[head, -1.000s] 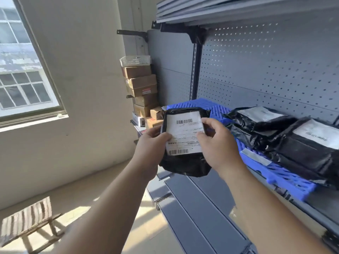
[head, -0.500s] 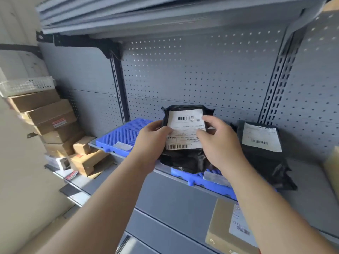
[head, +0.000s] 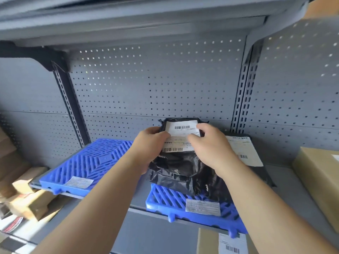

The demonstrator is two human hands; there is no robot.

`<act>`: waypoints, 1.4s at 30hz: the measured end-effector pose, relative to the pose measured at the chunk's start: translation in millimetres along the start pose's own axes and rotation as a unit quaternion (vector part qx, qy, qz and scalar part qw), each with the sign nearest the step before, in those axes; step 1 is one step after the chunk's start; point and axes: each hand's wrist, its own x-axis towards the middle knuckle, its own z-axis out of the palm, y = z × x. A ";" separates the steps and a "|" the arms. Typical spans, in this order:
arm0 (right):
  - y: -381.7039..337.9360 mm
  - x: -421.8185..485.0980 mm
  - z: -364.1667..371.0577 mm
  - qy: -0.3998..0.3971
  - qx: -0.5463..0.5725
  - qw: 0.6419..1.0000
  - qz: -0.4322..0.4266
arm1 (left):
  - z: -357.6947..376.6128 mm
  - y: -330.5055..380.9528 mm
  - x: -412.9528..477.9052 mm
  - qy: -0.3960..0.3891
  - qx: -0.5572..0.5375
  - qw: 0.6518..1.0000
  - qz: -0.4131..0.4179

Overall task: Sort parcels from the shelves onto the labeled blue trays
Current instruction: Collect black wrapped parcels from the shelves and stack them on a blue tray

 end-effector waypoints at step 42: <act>23.8 -101.4 -44.8 0.281 -0.274 0.912 0.121 | 69.7 15.0 -42.2 -0.100 0.277 0.859 0.418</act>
